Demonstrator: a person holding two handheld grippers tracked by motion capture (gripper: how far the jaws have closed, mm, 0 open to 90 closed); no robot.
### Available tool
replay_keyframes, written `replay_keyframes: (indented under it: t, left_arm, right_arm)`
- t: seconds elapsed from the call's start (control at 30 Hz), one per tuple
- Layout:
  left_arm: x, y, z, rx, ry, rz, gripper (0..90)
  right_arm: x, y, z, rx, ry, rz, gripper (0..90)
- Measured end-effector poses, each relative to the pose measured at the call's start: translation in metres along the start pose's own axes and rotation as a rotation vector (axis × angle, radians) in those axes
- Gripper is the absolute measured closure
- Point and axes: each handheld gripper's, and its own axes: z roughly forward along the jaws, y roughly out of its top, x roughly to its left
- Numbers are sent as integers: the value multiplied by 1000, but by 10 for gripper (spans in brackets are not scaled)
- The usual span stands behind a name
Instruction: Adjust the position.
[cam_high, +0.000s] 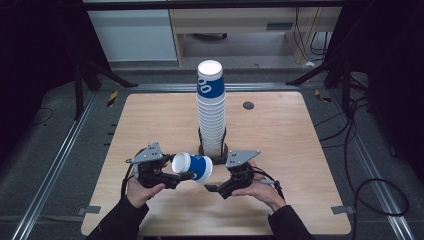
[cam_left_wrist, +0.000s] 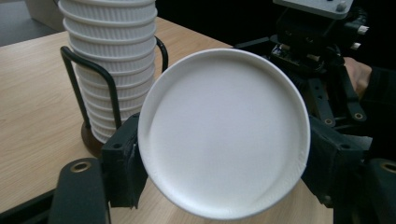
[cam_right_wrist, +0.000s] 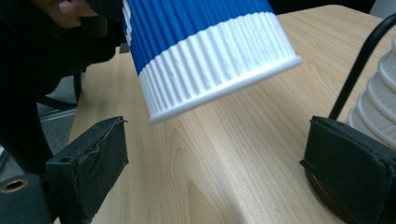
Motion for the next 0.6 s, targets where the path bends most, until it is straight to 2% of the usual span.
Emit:
replay_keyframes:
  t: [0.37,0.47,0.6]
  left_arm:
    - [-9,1,8,7,-80,23,261]
    - [-12,0,10,4,-113,26,261]
    - [-14,0,11,10,-133,39,261]
  right_arm:
    - [2,2,5,-49,79,-2,67]
    - [4,3,6,-57,104,-7,76]
    - [6,3,8,-67,135,-9,100]
